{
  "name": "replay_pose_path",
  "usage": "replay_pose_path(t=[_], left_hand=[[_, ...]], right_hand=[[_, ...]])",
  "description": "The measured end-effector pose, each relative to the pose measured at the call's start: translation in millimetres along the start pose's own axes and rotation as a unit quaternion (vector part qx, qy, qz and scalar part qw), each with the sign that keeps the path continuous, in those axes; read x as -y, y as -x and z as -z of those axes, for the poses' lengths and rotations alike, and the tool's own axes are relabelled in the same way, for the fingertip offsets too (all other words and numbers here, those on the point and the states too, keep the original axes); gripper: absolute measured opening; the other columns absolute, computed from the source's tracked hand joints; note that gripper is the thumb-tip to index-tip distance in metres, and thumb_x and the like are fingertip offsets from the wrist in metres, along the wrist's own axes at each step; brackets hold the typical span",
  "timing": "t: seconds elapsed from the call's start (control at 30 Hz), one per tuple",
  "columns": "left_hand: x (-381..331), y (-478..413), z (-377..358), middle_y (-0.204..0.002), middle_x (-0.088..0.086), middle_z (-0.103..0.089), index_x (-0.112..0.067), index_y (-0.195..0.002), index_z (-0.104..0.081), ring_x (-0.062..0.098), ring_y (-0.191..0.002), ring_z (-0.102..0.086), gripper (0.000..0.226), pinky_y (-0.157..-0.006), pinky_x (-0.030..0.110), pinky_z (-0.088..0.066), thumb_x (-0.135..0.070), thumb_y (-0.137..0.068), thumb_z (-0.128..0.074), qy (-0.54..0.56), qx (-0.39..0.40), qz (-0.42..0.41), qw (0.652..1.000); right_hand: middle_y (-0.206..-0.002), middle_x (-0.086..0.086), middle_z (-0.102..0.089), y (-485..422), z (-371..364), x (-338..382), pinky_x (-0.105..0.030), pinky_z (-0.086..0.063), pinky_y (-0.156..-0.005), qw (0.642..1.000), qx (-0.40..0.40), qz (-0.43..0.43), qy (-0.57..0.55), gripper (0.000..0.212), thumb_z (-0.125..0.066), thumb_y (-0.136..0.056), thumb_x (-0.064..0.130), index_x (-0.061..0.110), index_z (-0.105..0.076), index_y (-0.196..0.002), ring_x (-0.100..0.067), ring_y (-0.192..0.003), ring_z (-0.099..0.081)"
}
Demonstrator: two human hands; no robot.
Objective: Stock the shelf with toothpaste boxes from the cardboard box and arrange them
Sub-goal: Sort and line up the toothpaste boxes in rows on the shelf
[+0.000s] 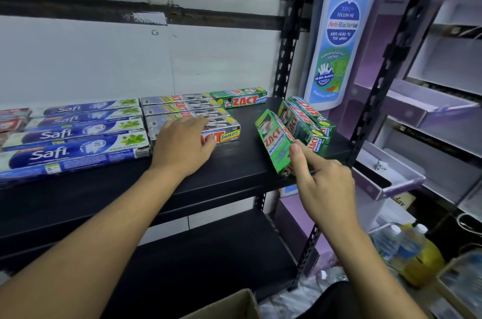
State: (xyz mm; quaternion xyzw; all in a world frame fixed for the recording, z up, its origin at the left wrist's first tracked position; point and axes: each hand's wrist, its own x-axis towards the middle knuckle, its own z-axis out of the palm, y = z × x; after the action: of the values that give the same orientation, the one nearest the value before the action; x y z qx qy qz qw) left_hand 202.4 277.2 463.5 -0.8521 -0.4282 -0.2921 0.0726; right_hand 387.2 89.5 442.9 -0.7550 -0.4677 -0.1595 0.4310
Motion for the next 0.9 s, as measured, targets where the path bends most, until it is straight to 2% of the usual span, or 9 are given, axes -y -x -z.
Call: replay_pose_path(t=[0.07,0.13,0.2,0.3,0.37,0.4,0.57,0.7,0.9], left_hand=[[0,1,0,-0.120,0.003,-0.068,-0.017,-0.130,-0.060,0.026,-0.109,-0.061,0.043,-0.097,0.042,-0.042,-0.039,-0.093,-0.053,0.001,-0.001,-0.001,1.000],[0,1,1,-0.120,0.004,-0.068,-0.016,-0.129,-0.060,0.026,-0.108,-0.061,0.043,-0.096,0.042,-0.042,-0.039,-0.093,-0.053,0.002,-0.002,-0.001,1.000],[0,1,1,-0.120,0.004,-0.068,-0.016,-0.129,-0.060,0.026,-0.108,-0.061,0.043,-0.096,0.043,-0.043,-0.039,-0.093,-0.052,0.002,-0.002,-0.001,1.000],[0,1,1,-0.120,0.003,-0.068,-0.017,-0.130,-0.059,0.026,-0.108,-0.061,0.043,-0.097,0.042,-0.042,-0.040,-0.094,-0.052,0.001,0.000,-0.001,1.000],[0,1,0,-0.122,0.003,-0.067,-0.018,-0.131,-0.059,0.025,-0.110,-0.060,0.044,-0.098,0.042,-0.041,-0.040,-0.094,-0.051,0.002,0.001,-0.001,1.000],[0,1,0,-0.124,0.003,-0.066,-0.018,-0.132,-0.058,0.025,-0.112,-0.060,0.044,-0.099,0.042,-0.041,-0.040,-0.094,-0.051,0.002,0.002,0.000,1.000],[0,1,0,-0.121,0.002,-0.067,-0.018,-0.129,-0.059,0.025,-0.109,-0.060,0.043,-0.098,0.042,-0.041,-0.040,-0.094,-0.051,0.002,0.003,0.001,1.000],[1,1,0,-0.114,0.002,-0.068,-0.018,-0.125,-0.061,0.026,-0.104,-0.060,0.039,-0.095,0.042,-0.041,-0.038,-0.093,-0.053,0.002,-0.002,0.000,1.000],[0,2,0,-0.112,0.000,-0.068,-0.018,-0.123,-0.061,0.024,-0.103,-0.061,0.038,-0.094,0.041,-0.042,-0.039,-0.093,-0.052,0.003,-0.005,-0.002,1.000]], right_hand=[[-0.061,-0.001,-0.054,-2,-3,-6,-0.041,-0.049,-0.070,0.999,0.015,-0.005,0.031,0.061,-0.023,-0.096,0.066,0.033,-0.075,-0.094,-0.035,-0.074,-0.058],[-0.078,0.007,-0.065,2,-7,-9,-0.042,-0.048,-0.074,0.998,0.049,-0.006,0.048,0.072,-0.015,-0.095,0.069,0.027,-0.071,-0.080,-0.032,-0.084,-0.060],[-0.092,0.013,-0.070,8,-9,-8,-0.044,-0.047,-0.081,0.998,0.056,-0.013,0.038,0.068,-0.015,-0.093,0.072,0.034,-0.071,-0.093,-0.028,-0.094,-0.058],[-0.110,0.011,-0.071,9,-7,-6,-0.044,-0.047,-0.090,0.999,0.026,0.031,0.006,0.049,-0.042,-0.094,0.063,0.035,-0.061,-0.129,-0.023,-0.103,-0.052],[-0.128,0.008,-0.065,6,-7,-7,-0.042,-0.049,-0.092,0.994,0.035,0.103,0.002,0.042,-0.055,-0.095,0.048,0.028,-0.062,-0.131,-0.023,-0.108,-0.053],[-0.130,0.006,-0.064,3,-8,-8,-0.043,-0.051,-0.091,0.991,0.036,0.130,0.011,0.039,-0.057,-0.095,0.044,0.025,-0.065,-0.128,-0.024,-0.108,-0.055],[-0.105,0.005,-0.073,-16,-12,-5,-0.042,-0.052,-0.079,0.977,0.026,0.200,0.074,0.026,-0.064,-0.091,0.038,0.020,-0.073,-0.108,-0.028,-0.098,-0.059],[-0.096,0.011,-0.073,-43,-20,0,-0.042,-0.048,-0.082,0.961,0.089,0.220,0.145,0.038,-0.048,-0.092,0.054,0.027,-0.072,-0.103,-0.027,-0.094,-0.057],[-0.075,0.000,-0.071,-84,-44,9,-0.036,-0.044,-0.074,0.948,0.110,0.205,0.218,0.038,-0.055,-0.089,0.055,0.023,-0.076,-0.092,-0.031,-0.088,-0.058]])
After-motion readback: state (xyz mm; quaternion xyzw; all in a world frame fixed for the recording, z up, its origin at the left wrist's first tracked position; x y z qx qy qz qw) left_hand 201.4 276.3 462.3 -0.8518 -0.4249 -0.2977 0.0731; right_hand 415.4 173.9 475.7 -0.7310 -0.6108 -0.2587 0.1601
